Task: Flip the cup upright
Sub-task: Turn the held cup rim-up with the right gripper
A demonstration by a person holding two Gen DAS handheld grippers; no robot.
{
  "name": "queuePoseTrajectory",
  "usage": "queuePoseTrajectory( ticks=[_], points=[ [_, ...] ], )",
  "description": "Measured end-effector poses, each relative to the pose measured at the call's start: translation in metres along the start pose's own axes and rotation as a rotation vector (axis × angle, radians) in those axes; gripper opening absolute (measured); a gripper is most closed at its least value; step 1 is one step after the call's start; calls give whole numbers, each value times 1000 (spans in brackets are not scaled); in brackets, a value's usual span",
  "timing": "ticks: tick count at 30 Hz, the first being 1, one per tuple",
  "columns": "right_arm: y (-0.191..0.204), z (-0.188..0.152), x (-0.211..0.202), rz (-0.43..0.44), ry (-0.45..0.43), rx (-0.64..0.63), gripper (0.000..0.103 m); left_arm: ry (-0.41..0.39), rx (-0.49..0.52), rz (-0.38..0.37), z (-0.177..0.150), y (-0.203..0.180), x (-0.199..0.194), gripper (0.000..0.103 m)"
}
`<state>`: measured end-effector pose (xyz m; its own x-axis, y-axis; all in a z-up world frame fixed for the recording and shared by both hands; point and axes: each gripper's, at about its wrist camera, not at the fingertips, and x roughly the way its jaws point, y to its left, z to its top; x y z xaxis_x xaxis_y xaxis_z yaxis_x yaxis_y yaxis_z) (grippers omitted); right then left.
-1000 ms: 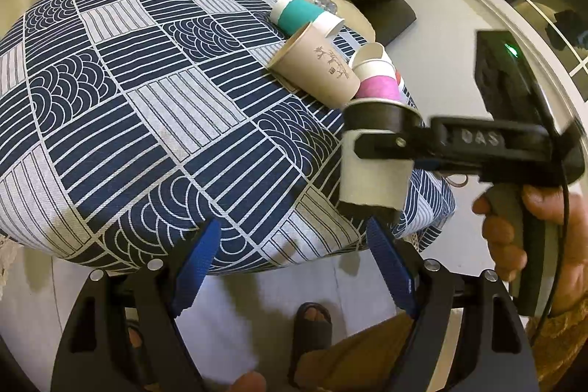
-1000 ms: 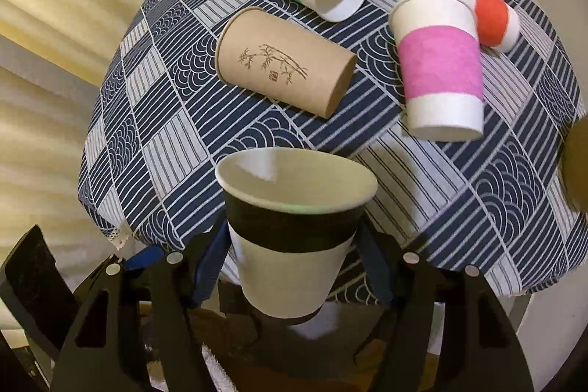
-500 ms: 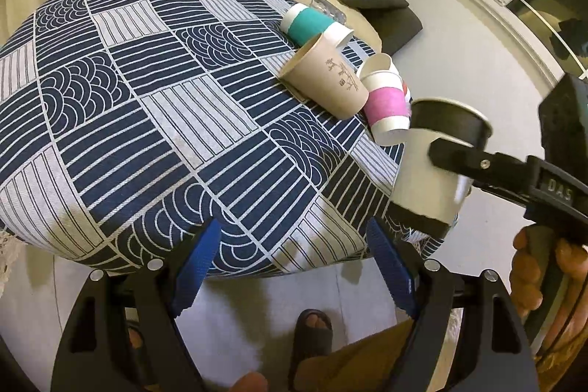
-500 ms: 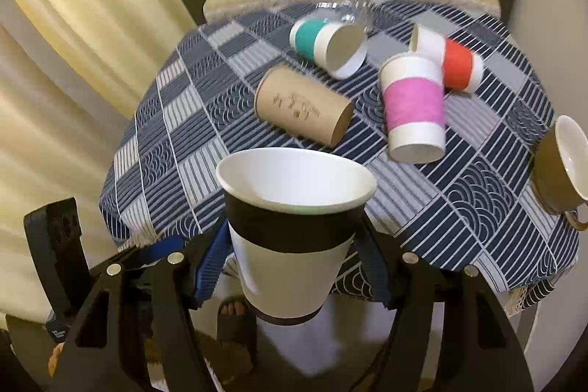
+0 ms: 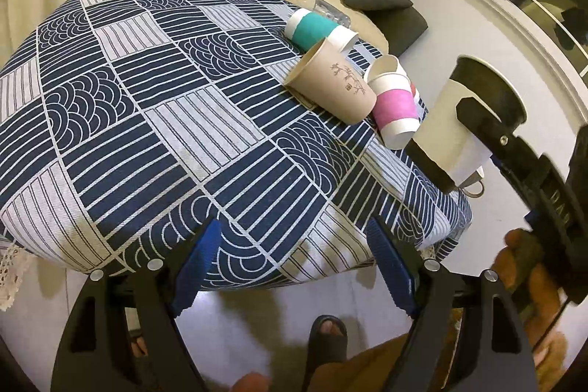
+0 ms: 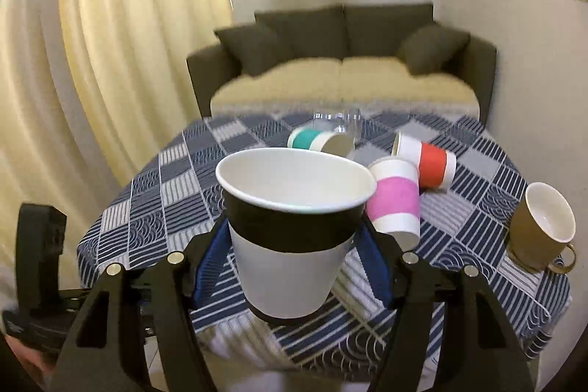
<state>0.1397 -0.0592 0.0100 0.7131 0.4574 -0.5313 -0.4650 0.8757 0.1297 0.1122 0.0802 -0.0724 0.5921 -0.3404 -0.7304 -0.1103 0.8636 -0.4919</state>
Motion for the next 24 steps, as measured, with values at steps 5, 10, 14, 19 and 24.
queuePoseTrajectory(
  ticks=[5,10,14,19,24],
  points=[
    [0,-26,5,-38,-106,-35,65,-17,12,13,2,-1,0,80],
    [5,-48,20,-90,-117,-82,65,-41,8,32,4,1,-3,80],
    [6,-58,30,-105,-105,-104,66,-43,0,41,5,5,-2,80],
    [10,-66,32,-134,-134,-123,66,-60,-34,46,8,12,-4,80],
    [16,-74,36,-175,-146,-154,66,-67,-52,43,10,15,-3,80]
  ],
)
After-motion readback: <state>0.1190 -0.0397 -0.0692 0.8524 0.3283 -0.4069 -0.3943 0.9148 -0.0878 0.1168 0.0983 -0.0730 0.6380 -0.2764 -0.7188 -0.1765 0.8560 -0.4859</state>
